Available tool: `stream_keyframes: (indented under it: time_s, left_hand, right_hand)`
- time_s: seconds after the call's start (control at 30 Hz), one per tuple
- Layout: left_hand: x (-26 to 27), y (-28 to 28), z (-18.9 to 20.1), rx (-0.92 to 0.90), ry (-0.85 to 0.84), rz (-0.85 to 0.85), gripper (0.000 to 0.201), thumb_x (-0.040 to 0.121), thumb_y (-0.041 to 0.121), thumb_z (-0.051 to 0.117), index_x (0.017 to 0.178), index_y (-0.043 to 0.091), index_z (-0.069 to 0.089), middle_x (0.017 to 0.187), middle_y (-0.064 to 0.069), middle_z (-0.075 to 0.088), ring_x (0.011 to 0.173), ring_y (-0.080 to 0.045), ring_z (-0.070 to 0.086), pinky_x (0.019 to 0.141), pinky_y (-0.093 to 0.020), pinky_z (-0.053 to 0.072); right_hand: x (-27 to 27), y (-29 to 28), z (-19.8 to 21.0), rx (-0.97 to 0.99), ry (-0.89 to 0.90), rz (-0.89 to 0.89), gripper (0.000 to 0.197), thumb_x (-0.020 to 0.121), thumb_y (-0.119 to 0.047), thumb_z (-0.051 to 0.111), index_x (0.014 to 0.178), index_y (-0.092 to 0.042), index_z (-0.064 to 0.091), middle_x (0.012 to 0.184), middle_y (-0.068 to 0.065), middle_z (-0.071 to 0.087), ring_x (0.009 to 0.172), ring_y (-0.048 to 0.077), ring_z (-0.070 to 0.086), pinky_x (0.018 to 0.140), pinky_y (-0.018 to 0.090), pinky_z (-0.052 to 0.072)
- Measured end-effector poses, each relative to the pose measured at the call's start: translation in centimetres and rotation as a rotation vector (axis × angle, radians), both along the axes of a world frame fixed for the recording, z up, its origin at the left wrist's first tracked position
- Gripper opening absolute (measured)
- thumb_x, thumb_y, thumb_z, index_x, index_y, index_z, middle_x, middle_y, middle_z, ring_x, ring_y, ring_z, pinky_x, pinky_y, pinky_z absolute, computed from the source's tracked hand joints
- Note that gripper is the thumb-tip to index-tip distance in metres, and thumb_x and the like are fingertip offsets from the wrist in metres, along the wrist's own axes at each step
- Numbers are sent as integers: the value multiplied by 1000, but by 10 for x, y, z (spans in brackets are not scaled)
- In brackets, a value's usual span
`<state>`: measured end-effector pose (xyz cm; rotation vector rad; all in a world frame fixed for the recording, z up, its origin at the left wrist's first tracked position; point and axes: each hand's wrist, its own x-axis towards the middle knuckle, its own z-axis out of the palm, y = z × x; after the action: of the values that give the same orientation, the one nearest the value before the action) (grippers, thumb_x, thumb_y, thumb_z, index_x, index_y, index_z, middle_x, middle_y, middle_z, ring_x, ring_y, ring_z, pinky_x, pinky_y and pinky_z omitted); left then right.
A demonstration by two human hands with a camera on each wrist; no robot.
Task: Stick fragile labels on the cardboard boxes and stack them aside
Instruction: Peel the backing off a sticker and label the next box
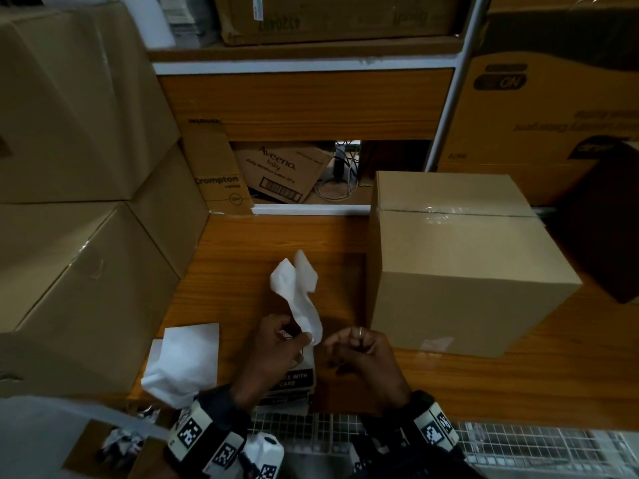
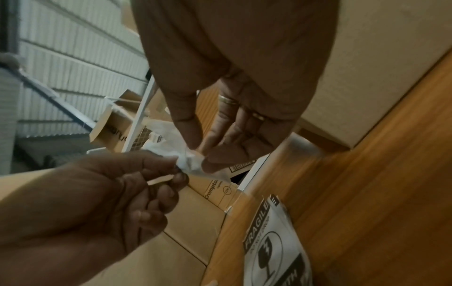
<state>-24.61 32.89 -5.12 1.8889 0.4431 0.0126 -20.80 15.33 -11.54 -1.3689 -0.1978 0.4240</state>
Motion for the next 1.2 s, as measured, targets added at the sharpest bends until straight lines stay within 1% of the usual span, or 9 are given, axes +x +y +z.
stream_keyframes:
  time_s: [0.13,0.2,0.3,0.5,0.6,0.83,1.0,1.1,1.2]
  left_hand:
    - [-2,-6,-2,-36,1,32,13,85,14,80,79,4,74,74,-4,74,56,-15,71,48,-20,46]
    - [-4,-10,-5,-66,9,56,12,88,15,77,81,6,76,75,-1,76,58,-17,72,52,-25,47]
    - [-4,-10,-7,-126,34,104,8,90,18,75,88,10,75,80,-1,76,65,-14,73,55,-26,46]
    - [-4,-5,-10,-279,65,144,7,89,13,73,89,7,77,83,-5,79,84,-23,75,60,-24,48]
    - [-5,-6,-12,-296,76,155,5,88,13,75,88,9,78,84,-1,79,87,-22,73,65,-26,47]
    - [-6,-15,-10,-401,104,192,7,89,12,72,94,9,77,90,-6,79,85,-20,74,60,-23,53]
    - [-7,-18,-9,-422,113,206,13,85,13,76,98,10,78,96,-9,78,98,-34,71,88,-50,59]
    - [-8,-19,-6,-438,122,222,13,86,14,73,97,9,76,98,-10,77,98,-31,69,73,-37,53]
    - [-9,-17,-4,-426,121,215,12,86,14,71,95,7,74,99,-10,76,95,-29,68,71,-34,49]
  right_hand:
    - [-2,6,8,15,7,14,28,86,-21,82,94,2,69,83,20,73,69,27,68,59,34,55]
    - [-2,11,6,-18,-26,-14,31,83,-12,84,94,8,63,80,18,73,66,23,68,55,31,54]
    - [-1,11,2,-58,-97,-35,24,80,1,83,94,6,65,90,21,75,78,23,71,64,28,55]
    - [-9,19,2,-139,-260,-126,33,72,-15,92,92,-8,67,87,5,74,78,14,71,71,26,57]
    - [-11,19,-2,-214,-376,-206,31,76,-23,90,94,-21,64,86,1,71,74,16,68,67,33,59]
    - [-14,20,-24,-558,-883,-320,22,90,-19,77,102,-19,59,88,-6,64,70,16,62,53,40,52]
    - [-11,22,-20,-630,-967,-411,18,94,-29,70,100,-18,57,88,1,62,66,21,60,47,40,50]
    - [-9,19,-14,-623,-1036,-419,16,99,-29,59,96,-13,62,89,2,61,65,20,58,46,39,48]
    - [-10,19,-13,-624,-1072,-396,15,95,-23,61,96,-9,67,95,5,65,67,22,61,47,38,50]
